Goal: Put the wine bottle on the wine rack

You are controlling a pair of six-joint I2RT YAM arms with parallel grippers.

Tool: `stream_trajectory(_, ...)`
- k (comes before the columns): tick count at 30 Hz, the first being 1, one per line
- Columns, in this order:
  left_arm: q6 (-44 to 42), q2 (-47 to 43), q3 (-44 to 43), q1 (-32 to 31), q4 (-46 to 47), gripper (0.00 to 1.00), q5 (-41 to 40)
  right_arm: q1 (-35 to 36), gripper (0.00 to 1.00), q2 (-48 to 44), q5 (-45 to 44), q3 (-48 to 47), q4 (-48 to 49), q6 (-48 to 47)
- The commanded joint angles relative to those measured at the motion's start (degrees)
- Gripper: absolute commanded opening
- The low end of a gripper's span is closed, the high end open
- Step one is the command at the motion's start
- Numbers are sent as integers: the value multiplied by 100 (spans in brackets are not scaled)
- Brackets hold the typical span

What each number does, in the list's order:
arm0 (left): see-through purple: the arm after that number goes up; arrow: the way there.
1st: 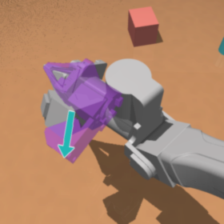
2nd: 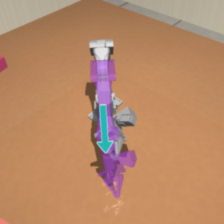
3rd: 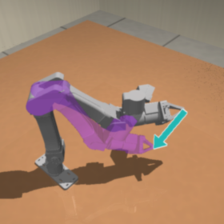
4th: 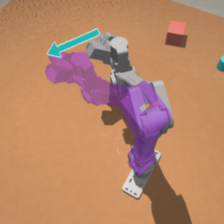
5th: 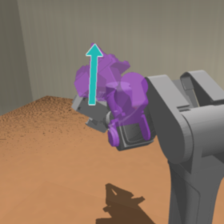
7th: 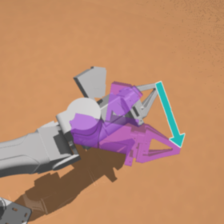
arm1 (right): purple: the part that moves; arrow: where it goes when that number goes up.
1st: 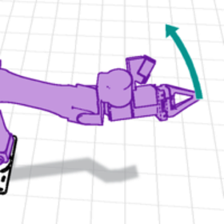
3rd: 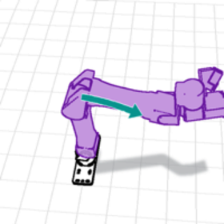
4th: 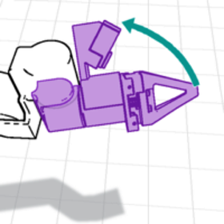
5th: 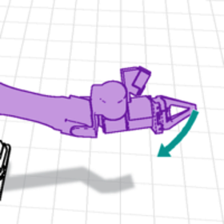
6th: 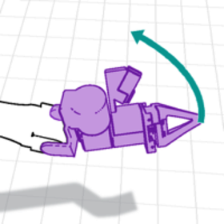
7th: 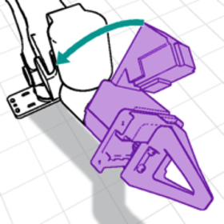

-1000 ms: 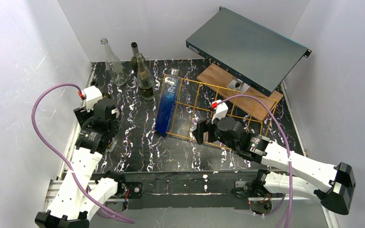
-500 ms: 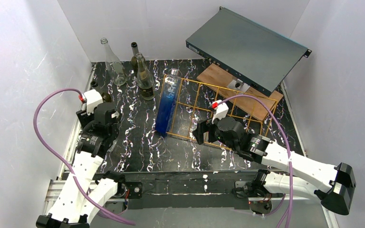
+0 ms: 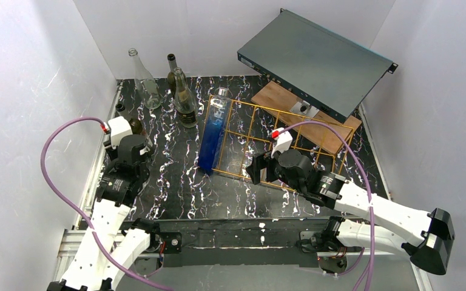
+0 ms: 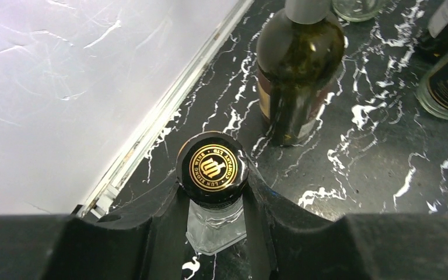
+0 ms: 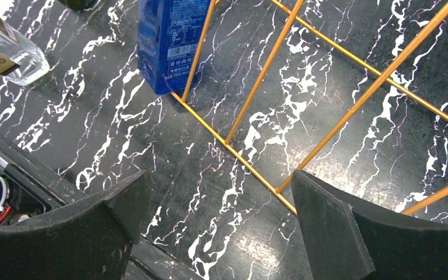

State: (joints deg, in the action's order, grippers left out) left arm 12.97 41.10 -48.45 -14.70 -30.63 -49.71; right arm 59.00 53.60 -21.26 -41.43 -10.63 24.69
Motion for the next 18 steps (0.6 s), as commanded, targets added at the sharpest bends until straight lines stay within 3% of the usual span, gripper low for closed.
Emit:
stream_trajectory(1,-98,-238,-282,12,-160,15,600,24,99,-254,-138,24,120,56)
stream_trajectory(6,-218,-246,-552,14,-391,0,1256,22,98,-236,-126,28,149,62)
stream_trajectory(18,-511,-107,-1065,17,-357,0,4435,23,99,-56,-17,38,211,117)
